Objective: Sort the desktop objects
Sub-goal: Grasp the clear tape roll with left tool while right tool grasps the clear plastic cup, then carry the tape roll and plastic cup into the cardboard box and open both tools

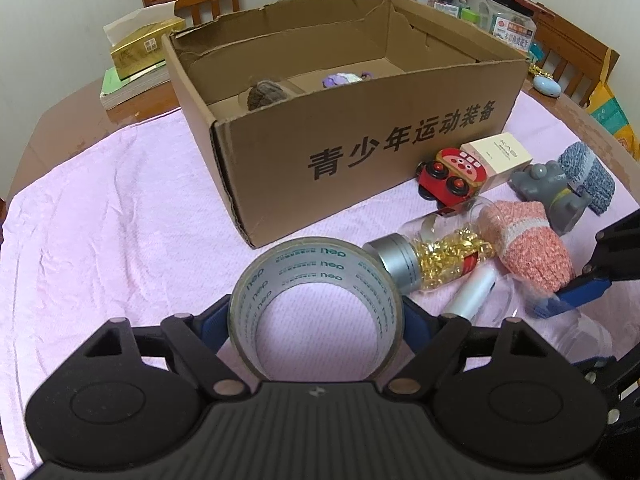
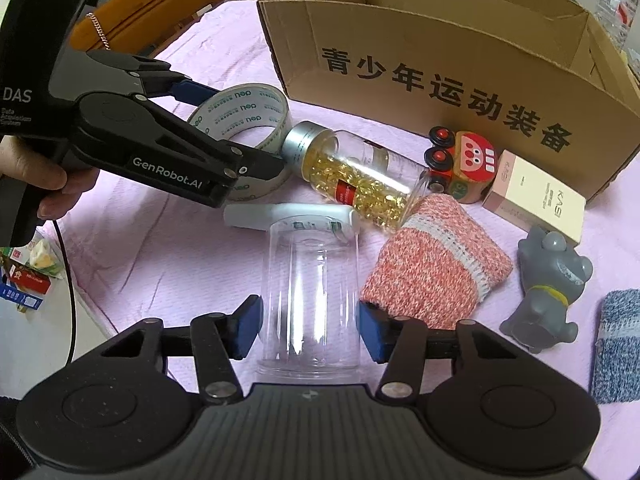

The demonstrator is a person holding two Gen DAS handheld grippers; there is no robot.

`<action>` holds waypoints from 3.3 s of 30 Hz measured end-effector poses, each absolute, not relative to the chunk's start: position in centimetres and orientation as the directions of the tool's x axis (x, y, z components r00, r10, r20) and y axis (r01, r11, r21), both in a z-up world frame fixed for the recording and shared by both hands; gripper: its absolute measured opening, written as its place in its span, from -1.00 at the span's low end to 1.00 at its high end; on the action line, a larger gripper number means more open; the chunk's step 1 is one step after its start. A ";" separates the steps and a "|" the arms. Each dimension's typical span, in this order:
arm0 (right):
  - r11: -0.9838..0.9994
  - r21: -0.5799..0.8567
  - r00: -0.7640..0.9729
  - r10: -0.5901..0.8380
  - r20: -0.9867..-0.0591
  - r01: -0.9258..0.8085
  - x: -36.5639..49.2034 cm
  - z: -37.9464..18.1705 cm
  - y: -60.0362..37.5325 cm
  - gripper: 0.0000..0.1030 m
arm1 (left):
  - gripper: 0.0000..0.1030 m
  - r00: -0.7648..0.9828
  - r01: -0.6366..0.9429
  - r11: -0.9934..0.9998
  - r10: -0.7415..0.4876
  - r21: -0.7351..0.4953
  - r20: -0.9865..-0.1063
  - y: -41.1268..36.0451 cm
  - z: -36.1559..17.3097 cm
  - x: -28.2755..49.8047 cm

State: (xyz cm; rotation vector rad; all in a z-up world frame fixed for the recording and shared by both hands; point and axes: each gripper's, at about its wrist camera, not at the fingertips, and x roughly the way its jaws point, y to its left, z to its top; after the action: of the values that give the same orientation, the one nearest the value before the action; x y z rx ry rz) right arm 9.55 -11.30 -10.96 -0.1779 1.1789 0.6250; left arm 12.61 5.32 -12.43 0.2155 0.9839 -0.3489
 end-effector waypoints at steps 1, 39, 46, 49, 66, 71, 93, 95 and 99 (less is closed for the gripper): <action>0.817 0.188 0.237 0.366 -0.900 -0.545 9.6 -10.9 -11.3 0.11 | 0.62 0.505 0.383 0.923 -0.187 0.024 -0.842 5.3 -12.4 12.6; 0.788 0.104 0.368 0.395 -0.842 -0.607 10.8 -5.6 -13.2 0.11 | 0.62 0.571 0.415 0.906 -0.185 0.086 -0.800 4.0 -4.9 11.2; 0.787 0.068 0.408 0.389 -0.826 -0.613 11.8 -4.2 -14.0 0.11 | 0.62 0.587 0.434 0.896 -0.203 0.093 -0.784 3.2 -2.9 11.7; 0.786 0.051 0.421 0.384 -0.822 -0.616 12.2 -3.7 -14.4 0.11 | 0.62 0.589 0.443 0.892 -0.211 0.093 -0.780 2.8 -2.3 12.1; 0.793 -0.030 0.490 0.345 -0.800 -0.609 15.7 -1.6 -16.8 0.11 | 0.62 0.603 0.485 0.868 -0.245 0.106 -0.759 0.2 0.0 14.4; 0.795 -0.042 0.502 0.341 -0.795 -0.606 17.0 -1.3 -17.3 0.11 | 0.62 0.611 0.495 0.861 -0.246 0.120 -0.752 -0.7 0.4 15.5; 0.796 -0.065 0.527 0.335 -0.781 -0.602 21.8 -0.1 -18.6 0.11 | 0.62 0.612 0.488 0.866 -0.252 0.107 -0.749 -2.7 0.6 19.8; 0.797 -0.066 0.530 0.334 -0.780 -0.600 22.3 -0.1 -18.8 0.11 | 0.62 0.613 0.483 0.869 -0.250 0.105 -0.749 -2.7 0.4 20.2; 0.803 -0.073 0.538 0.326 -0.778 -0.592 23.4 -0.1 -19.0 0.11 | 0.62 0.609 0.472 0.877 -0.251 0.090 -0.752 -2.8 0.1 21.3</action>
State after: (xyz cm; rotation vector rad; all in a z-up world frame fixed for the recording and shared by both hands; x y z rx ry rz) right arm 23.41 -18.98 -0.08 -0.3490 0.8396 0.5592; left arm 21.29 -2.78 0.13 0.2934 0.8155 -0.4243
